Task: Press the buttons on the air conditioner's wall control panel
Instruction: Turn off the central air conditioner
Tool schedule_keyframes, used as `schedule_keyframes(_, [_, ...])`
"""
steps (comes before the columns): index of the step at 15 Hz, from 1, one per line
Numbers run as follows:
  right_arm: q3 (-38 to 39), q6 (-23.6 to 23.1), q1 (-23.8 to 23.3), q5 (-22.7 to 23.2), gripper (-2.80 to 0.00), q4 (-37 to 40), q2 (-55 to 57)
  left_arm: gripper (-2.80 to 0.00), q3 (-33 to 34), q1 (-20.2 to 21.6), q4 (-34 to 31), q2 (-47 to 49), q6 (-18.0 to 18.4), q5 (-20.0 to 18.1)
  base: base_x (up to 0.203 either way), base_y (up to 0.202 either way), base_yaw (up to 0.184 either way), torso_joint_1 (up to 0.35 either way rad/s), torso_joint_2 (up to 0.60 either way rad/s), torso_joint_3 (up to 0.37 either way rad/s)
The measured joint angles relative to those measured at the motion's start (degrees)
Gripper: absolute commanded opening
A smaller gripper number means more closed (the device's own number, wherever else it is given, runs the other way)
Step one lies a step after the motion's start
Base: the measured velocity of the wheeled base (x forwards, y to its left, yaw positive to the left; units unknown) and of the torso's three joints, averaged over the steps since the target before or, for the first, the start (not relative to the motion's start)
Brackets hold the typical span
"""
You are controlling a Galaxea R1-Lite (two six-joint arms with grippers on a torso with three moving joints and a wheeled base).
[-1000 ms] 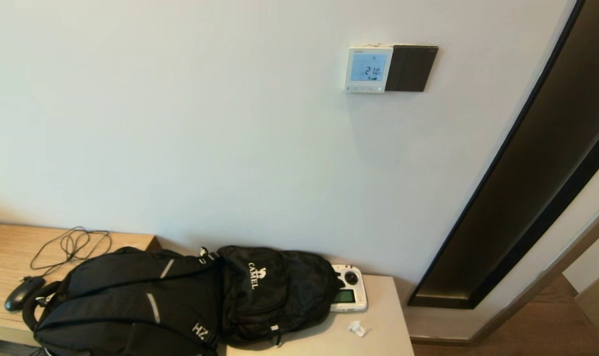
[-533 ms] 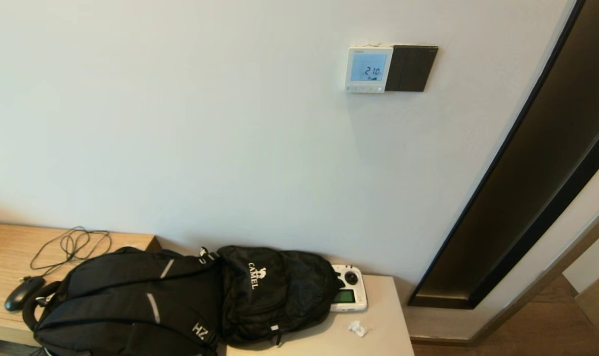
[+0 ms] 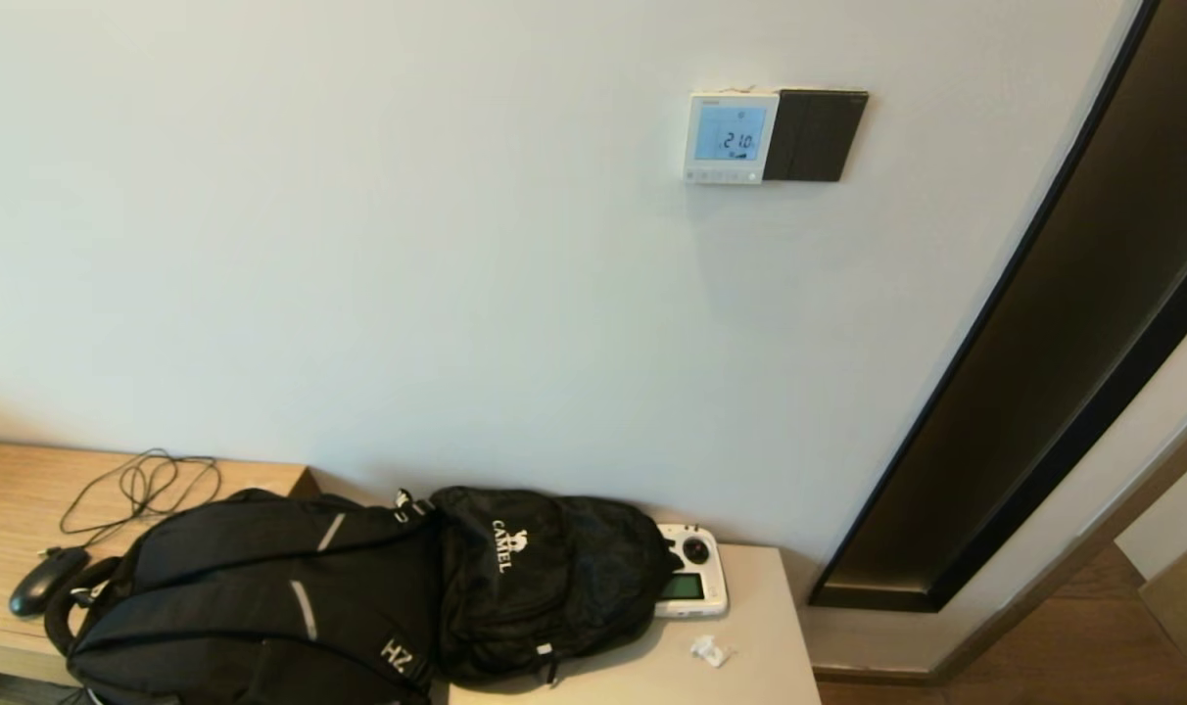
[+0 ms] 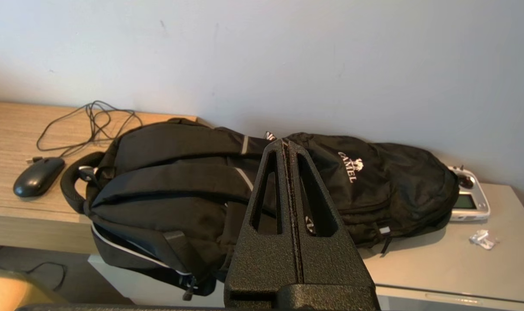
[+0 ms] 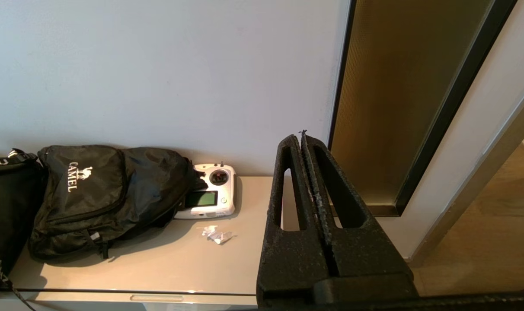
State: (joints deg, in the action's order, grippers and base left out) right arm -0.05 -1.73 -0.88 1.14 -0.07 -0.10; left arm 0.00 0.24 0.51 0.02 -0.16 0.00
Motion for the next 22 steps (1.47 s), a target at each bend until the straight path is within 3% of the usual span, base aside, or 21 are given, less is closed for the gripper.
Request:
schedule_keyframes(9, [-0.4,-0.8,0.0,0.0,-2.80,0.0,0.0,-2.80,0.0,0.0,0.0,0.0,0.0,0.0,0.000,0.000,0.000,0.000,0.00,0.000])
schedule_keyframes(15, [-16.9,-1.0,0.0,7.5,-2.80,10.5,1.5,-2.80,0.0,0.0,0.0,0.0,0.0,0.0,0.000,0.000,0.000,0.000,0.00,0.000])
schedule_keyframes(19, [-25.9,-1.0,-0.5,11.3,-2.80,8.5,8.5,-2.80,0.0,0.0,0.0,0.0,0.0,0.0,0.000,0.000,0.000,0.000,0.00,0.000])
schedule_keyframes(22, [-30.5,-0.6,-5.4,15.9,-2.80,2.8,16.4,-2.80,0.0,0.0,0.0,0.0,0.0,0.0,0.000,0.000,0.000,0.000,0.00,0.000])
